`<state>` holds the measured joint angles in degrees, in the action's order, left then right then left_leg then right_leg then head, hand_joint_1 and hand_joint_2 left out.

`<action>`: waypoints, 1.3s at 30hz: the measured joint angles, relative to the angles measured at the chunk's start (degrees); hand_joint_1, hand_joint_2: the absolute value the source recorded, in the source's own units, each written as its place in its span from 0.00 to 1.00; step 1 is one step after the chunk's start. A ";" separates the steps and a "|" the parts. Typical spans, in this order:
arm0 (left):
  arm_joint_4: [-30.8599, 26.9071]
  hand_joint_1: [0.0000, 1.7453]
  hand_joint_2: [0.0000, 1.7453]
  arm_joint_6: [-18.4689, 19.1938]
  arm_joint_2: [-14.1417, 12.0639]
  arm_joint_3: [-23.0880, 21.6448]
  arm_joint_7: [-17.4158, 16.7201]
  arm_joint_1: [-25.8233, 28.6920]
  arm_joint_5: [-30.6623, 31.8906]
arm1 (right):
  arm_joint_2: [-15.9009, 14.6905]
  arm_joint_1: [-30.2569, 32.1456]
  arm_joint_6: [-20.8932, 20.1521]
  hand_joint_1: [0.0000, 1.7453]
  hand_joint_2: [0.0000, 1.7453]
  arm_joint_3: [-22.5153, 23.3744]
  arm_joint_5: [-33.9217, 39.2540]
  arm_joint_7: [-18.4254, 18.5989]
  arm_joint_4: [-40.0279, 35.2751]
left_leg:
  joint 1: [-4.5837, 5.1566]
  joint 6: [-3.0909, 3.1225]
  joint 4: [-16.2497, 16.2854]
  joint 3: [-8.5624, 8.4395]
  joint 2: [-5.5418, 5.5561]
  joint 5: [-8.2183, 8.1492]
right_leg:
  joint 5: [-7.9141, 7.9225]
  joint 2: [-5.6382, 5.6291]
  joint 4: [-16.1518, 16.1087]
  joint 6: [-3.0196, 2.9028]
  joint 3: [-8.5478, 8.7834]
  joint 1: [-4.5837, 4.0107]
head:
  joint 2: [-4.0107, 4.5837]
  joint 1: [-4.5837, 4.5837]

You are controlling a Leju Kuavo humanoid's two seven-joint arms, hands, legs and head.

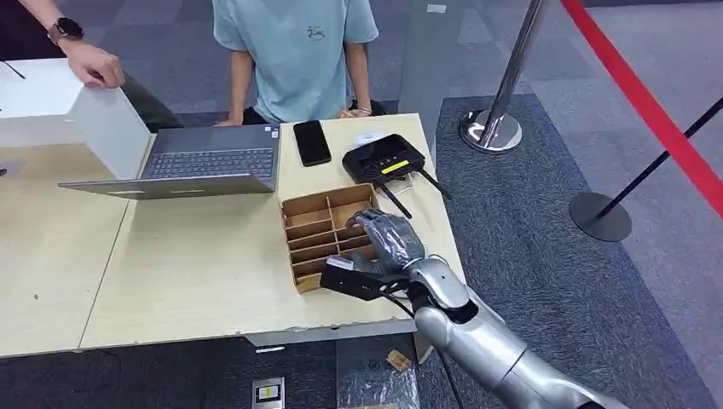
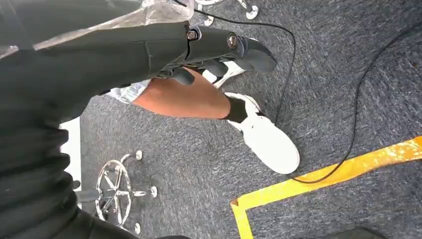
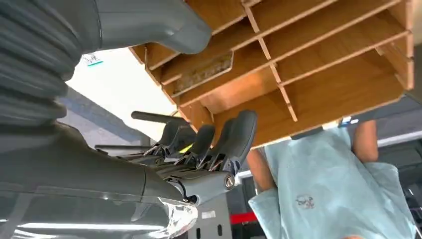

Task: Pass the card to the sensor for recognition and then transmit it.

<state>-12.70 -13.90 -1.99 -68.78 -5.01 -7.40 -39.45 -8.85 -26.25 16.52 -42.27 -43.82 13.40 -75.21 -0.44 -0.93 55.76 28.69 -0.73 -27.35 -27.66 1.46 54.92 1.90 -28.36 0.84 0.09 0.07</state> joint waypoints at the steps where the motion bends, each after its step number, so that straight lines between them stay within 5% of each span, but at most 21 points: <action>1: 0.00 0.00 1.00 0.00 0.00 0.00 0.00 0.00 0.00 | 0.00 0.02 0.00 0.38 1.00 0.00 0.00 0.00 0.15 | 0.00 0.00 0.00 0.01 0.00 0.00 | 0.00 0.00 0.00 0.00 0.00 0.00 | 0.00 0.00; 39: 0.00 0.00 1.00 0.26 -0.04 0.00 -0.07 0.00 0.72 | -0.52 1.30 2.32 0.34 1.00 0.66 2.01 -0.39 4.24 | 0.00 0.00 0.00 0.00 0.00 0.00 | 0.00 0.00 0.00 0.00 -0.01 0.00 | 0.00 0.00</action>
<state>-12.70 -13.64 -2.03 -68.78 -5.07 -7.40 -38.73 -9.38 -24.95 18.84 -41.62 -41.81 13.00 -70.97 -0.44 -0.93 55.76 28.69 -0.73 -27.35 -27.66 1.46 54.91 1.90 -28.37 0.84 0.09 0.07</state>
